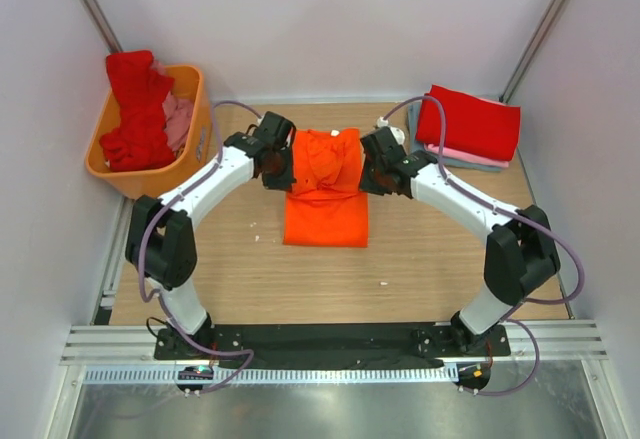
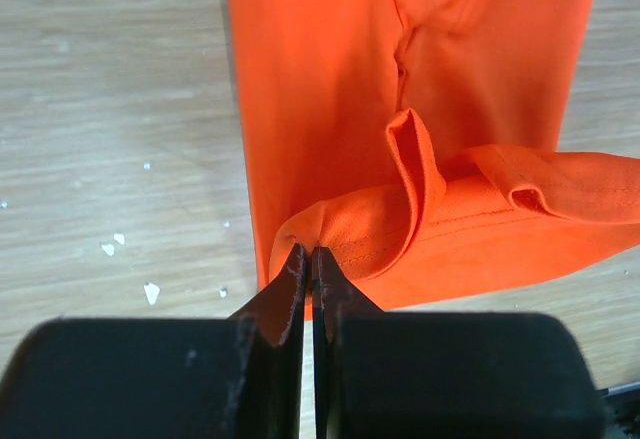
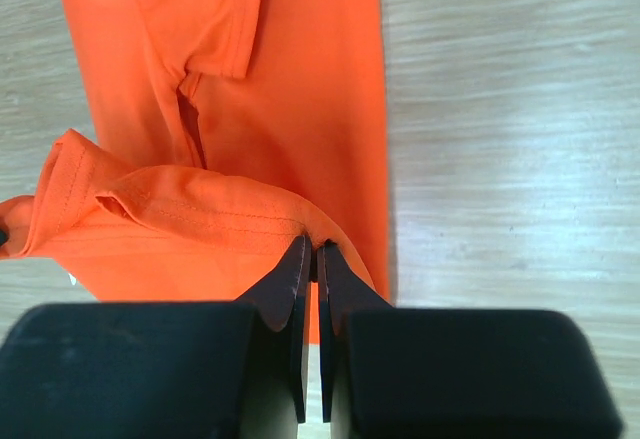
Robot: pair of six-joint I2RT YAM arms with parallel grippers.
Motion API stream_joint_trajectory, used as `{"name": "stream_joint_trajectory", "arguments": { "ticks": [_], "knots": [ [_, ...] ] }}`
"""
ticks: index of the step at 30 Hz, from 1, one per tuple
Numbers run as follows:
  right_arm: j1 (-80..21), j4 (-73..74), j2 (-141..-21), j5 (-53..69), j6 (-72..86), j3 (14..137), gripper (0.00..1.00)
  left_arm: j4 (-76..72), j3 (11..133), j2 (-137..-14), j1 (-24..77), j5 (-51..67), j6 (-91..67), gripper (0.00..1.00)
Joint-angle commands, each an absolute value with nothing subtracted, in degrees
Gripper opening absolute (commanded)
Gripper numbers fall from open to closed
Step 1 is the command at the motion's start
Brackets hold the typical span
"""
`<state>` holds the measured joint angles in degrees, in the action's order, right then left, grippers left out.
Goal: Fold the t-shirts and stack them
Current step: Fold the tshirt
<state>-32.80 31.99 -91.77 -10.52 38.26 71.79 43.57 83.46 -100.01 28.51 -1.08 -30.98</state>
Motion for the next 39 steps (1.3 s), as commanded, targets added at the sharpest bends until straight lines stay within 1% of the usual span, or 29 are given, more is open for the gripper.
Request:
{"name": "stream_joint_trajectory", "arguments": {
  "ticks": [1,10,11,12,13,14,15,16,17,18,19,21,23,25,26,27,29,30,31,33,34,35,37,38,39],
  "knots": [
    [-31.6,30.3,-94.3,-8.7,35.5,75.9,0.01,43.9,87.4,-103.3,26.7,1.7,-28.3,0.00],
    [-28.4,29.2,-102.8,-6.8,33.8,81.2,0.01,43.9,94.1,-112.5,24.4,3.9,-25.1,0.01],
    [-28.0,29.1,-103.8,-6.7,33.4,81.8,0.01,43.9,94.7,-113.4,23.9,4.0,-24.7,0.06],
    [-27.6,29.2,-104.8,-6.5,33.1,82.5,0.02,44.0,96.1,-114.4,23.6,3.8,-24.3,0.14],
    [-26.6,29.1,-107.0,-5.4,32.6,84.3,0.06,44.6,97.3,-115.7,23.2,4.0,-23.7,0.22],
    [-25.8,29.2,-108.4,-4.7,32.1,85.7,0.15,45.3,100.1,-117.8,22.2,4.4,-23.6,0.40],
    [-25.1,29.4,-109.4,-3.9,31.4,89.0,0.36,46.1,101.8,-119.1,21.7,4.5,-23.5,0.51],
    [-23.4,29.4,-111.9,-2.8,30.8,91.0,0.46,48.8,104.0,-120.1,21.2,5.2,-23.5,0.59],
    [-22.8,30.5,-113.0,-1.3,30.4,93.1,0.55,50.2,108.7,-121.7,20.6,5.3,-23.3,0.67],
    [-22.2,31.5,-114.0,-1.3,29.5,98.0,0.64,51.4,110.9,-122.0,20.4,4.8,-23.1,0.69],
    [-21.8,32.9,-115.3,-1.2,28.8,100.5,0.67,53.5,112.9,-122.1,20.4,3.8,-23.0,0.71],
    [-21.3,36.1,-115.5,-1.7,27.3,106.0,0.71,55.4,116.9,-120.7,20.4,1.4,-23.4,0.72],
    [-21.3,37.5,-113.4,-2.3,26.0,106.7,0.71,55.5,116.1,-118.2,20.5,1.1,-24.3,0.72],
    [-21.3,37.4,-110.7,-1.8,26.4,103.4,0.71,54.0,113.3,-113.5,21.0,0.4,-24.8,0.72],
    [-21.4,35.5,-107.3,-1.3,26.8,101.1,0.71,53.1,109.4,-111.8,21.2,0.4,-25.4,0.72],
    [-21.4,34.2,-105.4,0.9,27.4,95.6,0.71,51.9,107.0,-109.7,21.4,0.4,-25.5,0.71],
    [-21.4,29.0,-100.2,3.9,29.2,89.9,0.68,47.4,99.7,-104.7,22.1,1.3,-25.8,0.67],
    [-21.7,27.2,-99.0,6.9,29.7,84.7,0.66,46.0,97.4,-103.3,22.3,4.2,-25.9,0.65],
    [-22.0,24.8,-98.2,7.9,30.1,82.7,0.65,43.0,95.2,-101.4,22.7,5.5,-26.1,0.63],
    [-22.9,23.8,-97.1,9.7,30.2,79.4,0.59,39.4,89.9,-100.6,23.1,8.6,-26.1,0.59],
    [-23.3,23.4,-97.0,10.3,30.3,78.5,0.54,38.9,88.8,-100.9,24.0,8.3,-26.2,0.52],
    [-23.6,21.9,-96.9,11.1,30.5,77.5,0.42,38.7,87.6,-101.4,24.4,8.1,-26.2,0.46],
    [-24.2,20.5,-97.5,12.3,30.7,75.3,0.34,37.7,86.9,-103.3,26.1,7.8,-26.3,0.37],
    [-24.3,20.3,-97.6,12.4,30.6,74.9,0.30,37.5,87.0,-104.1,26.5,7.6,-26.5,0.35],
    [-24.5,20.2,-97.9,12.5,30.6,74.2,0.29,37.2,87.2,-104.9,27.1,7.4,-26.5,0.33]
  ]
}}
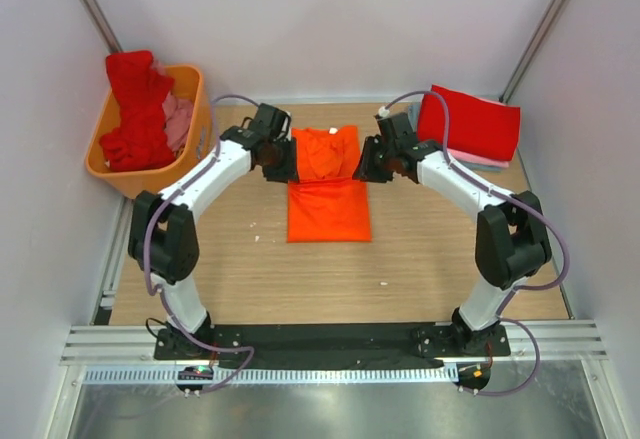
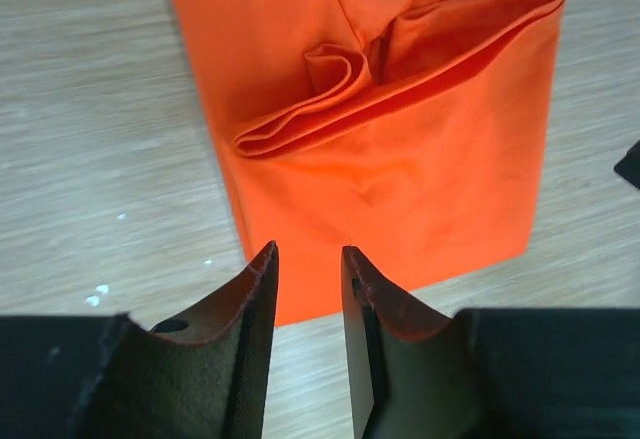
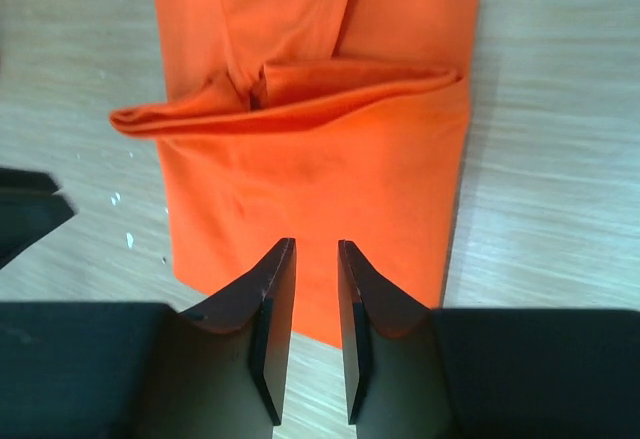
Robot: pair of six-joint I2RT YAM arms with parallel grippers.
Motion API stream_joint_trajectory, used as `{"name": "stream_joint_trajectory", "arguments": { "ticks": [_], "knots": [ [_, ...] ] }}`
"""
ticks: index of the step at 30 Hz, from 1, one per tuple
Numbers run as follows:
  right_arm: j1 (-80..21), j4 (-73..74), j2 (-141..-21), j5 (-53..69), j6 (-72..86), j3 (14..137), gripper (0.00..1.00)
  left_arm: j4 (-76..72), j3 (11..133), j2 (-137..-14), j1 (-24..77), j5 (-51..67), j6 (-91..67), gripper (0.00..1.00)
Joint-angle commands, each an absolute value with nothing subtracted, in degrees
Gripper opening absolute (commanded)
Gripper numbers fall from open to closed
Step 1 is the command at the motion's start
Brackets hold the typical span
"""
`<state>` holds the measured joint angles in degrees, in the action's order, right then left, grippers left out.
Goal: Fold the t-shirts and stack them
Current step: Fold the tshirt
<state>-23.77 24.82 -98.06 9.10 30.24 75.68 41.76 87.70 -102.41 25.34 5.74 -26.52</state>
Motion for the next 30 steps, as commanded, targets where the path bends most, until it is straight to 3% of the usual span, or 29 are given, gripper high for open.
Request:
{"name": "stream_joint_trajectory", "arguments": {
  "ticks": [1,13,24,26,27,28,30],
  "knots": [
    [-24.7,20.3,-98.1,12.6,30.6,73.8,0.29,37.0,87.4,-105.8,27.9,6.8,-26.7,0.32],
    [-24.8,22.3,-93.5,12.0,29.2,70.1,0.30,38.0,97.5,-120.0,28.4,-2.5,-25.4,0.34],
    [-24.8,24.4,-90.3,9.9,27.8,67.8,0.32,50.7,122.4,-133.9,25.0,-5.6,-21.4,0.45],
    [-24.8,24.4,-89.3,9.1,27.8,67.3,0.38,49.1,119.5,-128.3,25.1,-5.5,-22.1,0.48],
    [-24.8,24.4,-88.9,8.7,27.9,67.1,0.43,48.5,117.6,-125.4,25.1,-5.8,-22.6,0.55],
    [-24.7,24.4,-87.6,7.7,28.0,66.8,0.54,47.9,113.1,-122.9,25.1,-6.5,-23.8,0.58],
    [-24.8,24.0,-86.4,7.5,28.7,65.4,0.64,46.3,104.9,-114.8,25.1,-6.6,-25.1,0.63]
  ]
}}
